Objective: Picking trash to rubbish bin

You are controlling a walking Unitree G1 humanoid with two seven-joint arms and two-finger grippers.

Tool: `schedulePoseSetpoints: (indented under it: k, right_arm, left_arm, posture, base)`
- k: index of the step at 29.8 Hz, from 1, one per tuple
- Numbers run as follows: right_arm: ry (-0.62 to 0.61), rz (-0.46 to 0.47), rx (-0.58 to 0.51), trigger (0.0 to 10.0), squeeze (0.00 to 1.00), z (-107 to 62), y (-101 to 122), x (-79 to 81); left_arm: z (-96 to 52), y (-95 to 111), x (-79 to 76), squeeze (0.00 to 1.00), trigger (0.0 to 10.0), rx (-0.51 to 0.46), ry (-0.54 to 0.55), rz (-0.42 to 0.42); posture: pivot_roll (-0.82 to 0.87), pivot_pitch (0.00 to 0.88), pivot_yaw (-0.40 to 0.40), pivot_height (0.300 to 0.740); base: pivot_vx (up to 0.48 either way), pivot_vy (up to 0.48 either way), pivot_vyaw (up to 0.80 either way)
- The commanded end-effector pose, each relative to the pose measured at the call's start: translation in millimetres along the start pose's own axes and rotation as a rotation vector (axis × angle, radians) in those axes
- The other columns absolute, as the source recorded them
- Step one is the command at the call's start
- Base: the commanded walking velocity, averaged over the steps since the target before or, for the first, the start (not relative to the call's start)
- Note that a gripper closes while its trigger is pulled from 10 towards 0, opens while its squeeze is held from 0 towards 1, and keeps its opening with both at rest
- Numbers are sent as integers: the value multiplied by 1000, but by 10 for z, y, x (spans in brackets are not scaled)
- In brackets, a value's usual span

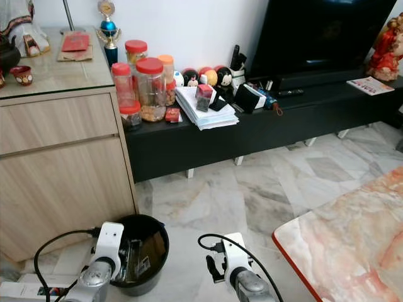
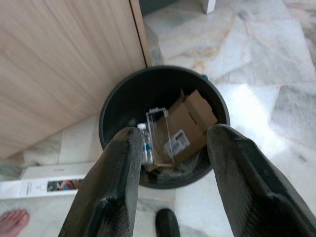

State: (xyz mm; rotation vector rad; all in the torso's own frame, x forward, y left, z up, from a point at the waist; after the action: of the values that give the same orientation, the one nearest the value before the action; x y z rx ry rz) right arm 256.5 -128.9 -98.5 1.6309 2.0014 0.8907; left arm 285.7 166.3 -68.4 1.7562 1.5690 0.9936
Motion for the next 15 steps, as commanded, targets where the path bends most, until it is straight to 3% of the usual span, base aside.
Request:
schedulePoseSetpoints:
  k: [1,5,10,15]
  right_arm:
    - [-21,20,-13,10000,0,-1,39,-50]
    - [-19,23,-12,10000,0,1,25,-27]
    - [-33,53,-24,10000,0,5,25,-2]
    - [-42,76,-32,10000,0,8,32,8]
  left_arm:
    - [-8,-45,-38,0,10000,17,-9,-14]
    - [-43,-158,-1,0,10000,38,11,-36]
    - [-58,-186,-9,0,10000,33,35,-145]
    - [-76,-244,-68,0,10000,54,19,-152]
  posture:
    - [121,0,-109,740]
    - [119,0,-106,740]
    - [113,0,-93,740]
    - [113,0,-88,740]
  base:
    - [0,0,0]
    - [0,0,0]
    - [0,0,0]
    - [0,0,0]
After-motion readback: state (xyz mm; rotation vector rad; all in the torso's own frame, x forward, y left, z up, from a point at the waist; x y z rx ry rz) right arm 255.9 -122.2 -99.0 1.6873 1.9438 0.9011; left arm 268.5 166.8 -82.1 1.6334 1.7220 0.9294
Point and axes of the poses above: a point about 5 cm out from each wrist's last joint towards the gripper, its own z axis pointing out of the wrist towards the gripper, its own y axis along the axis of the wrist's last joint, x = y × z, the point moved 5 cm from there along z, pointing out of the wrist towards the gripper, and after that the axes turned 1 degree about -z, right-handed, at the moved point
